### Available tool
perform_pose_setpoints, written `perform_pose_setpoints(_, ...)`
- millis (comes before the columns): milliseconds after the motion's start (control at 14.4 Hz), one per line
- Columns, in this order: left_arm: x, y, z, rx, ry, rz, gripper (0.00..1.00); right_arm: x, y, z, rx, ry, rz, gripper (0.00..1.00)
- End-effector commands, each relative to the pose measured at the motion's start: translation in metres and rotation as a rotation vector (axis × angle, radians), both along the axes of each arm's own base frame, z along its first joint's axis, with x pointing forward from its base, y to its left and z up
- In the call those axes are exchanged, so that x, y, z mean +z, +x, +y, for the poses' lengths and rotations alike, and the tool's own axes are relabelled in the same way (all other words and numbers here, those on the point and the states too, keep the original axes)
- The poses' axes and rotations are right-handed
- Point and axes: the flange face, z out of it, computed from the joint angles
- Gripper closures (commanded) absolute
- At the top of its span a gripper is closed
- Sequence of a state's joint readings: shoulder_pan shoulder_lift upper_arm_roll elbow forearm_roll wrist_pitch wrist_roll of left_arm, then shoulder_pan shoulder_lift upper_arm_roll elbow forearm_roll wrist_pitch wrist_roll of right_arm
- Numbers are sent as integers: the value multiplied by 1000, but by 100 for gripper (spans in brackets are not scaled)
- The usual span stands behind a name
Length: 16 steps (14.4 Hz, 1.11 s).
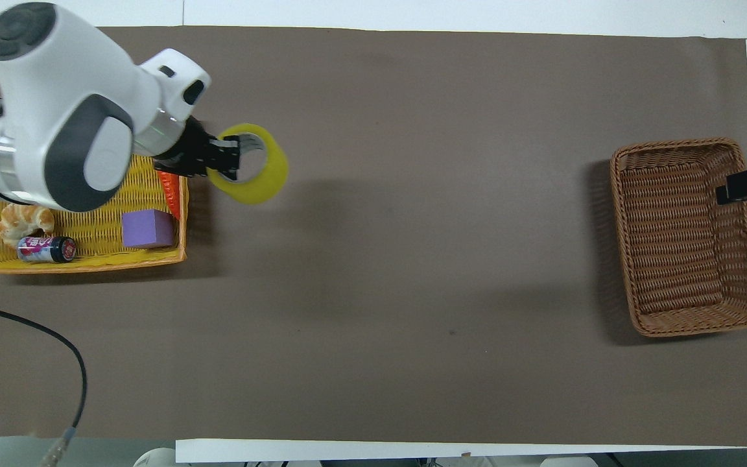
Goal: Move tape to another basket
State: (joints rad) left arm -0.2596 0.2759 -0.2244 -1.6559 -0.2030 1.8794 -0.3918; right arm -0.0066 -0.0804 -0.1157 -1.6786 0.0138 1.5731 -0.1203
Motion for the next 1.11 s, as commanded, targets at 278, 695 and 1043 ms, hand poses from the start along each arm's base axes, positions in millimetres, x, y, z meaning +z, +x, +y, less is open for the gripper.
perform_pose_setpoints(278, 2, -43, -53, -33, -24, -15, 100, 0, -4, 0, 3, 17, 3, 0)
perform_pose_setpoints(695, 3, -42, -52, -23, -25, -16, 100, 0, -4, 0, 3, 16, 4, 0)
perform_pose_setpoints(1043, 2, -43, -52, -23, -22, -7, 100, 0, -4, 0, 3, 17, 3, 0)
